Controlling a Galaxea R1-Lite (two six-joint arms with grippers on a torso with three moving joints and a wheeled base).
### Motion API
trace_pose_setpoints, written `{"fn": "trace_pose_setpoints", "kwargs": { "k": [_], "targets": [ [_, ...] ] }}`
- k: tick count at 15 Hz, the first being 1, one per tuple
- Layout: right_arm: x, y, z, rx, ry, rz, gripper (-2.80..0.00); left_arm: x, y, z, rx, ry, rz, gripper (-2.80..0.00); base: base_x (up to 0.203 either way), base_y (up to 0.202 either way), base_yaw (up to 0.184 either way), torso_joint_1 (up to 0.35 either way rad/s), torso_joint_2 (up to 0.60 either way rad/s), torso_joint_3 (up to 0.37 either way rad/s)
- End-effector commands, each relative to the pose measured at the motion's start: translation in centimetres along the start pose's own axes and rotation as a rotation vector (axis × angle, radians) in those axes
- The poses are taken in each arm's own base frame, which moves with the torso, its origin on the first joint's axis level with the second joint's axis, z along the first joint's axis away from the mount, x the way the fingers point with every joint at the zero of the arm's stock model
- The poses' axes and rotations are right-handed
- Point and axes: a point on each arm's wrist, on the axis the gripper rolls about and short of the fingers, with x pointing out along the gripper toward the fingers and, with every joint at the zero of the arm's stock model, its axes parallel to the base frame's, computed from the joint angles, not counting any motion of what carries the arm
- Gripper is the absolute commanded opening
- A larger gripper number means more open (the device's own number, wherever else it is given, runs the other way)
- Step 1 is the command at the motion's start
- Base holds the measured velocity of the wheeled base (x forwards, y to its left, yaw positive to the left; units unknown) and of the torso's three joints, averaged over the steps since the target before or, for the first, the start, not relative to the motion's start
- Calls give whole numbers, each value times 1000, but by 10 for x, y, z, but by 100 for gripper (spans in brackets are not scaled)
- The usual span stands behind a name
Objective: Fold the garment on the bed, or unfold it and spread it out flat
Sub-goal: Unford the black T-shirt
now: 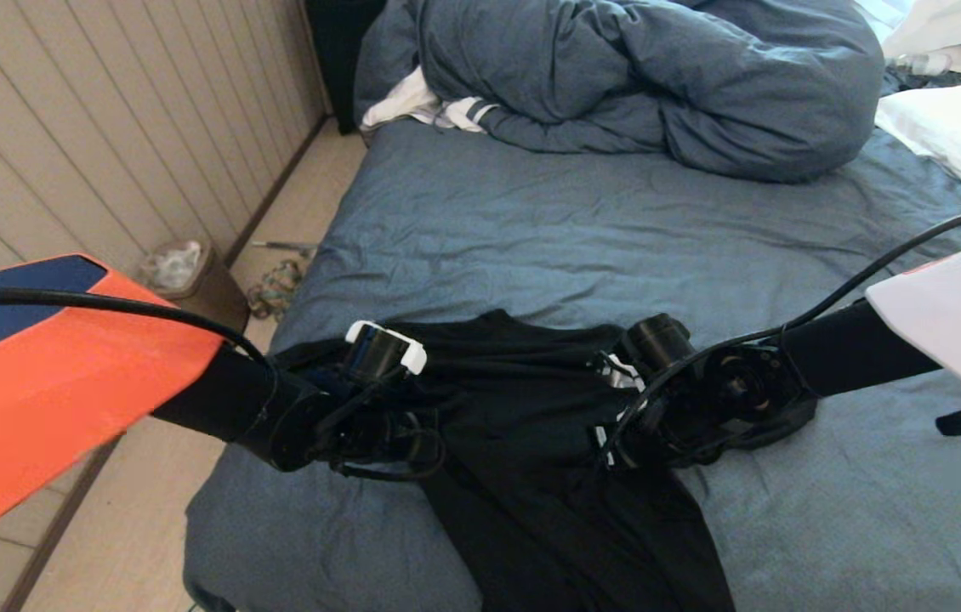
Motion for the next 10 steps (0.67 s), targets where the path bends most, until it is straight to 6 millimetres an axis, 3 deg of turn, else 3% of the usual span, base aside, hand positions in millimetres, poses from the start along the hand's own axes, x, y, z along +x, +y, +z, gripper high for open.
{"fn": "trace_pose_setpoints", "kwargs": {
  "k": [1,6,10],
  "targets": [
    [4,-10,0,9,9,-16,-280,15,0,-9,5,20,32,-280,0,0,0,0,0,0],
    [2,-51,-8,56,14,-70,-280,26,0,-14,13,-4,71,-280,0,0,0,0,0,0],
    [-6,-98,-10,102,-24,-132,-280,26,0,-14,13,-6,71,-280,0,0,0,0,0,0]
  ]
}}
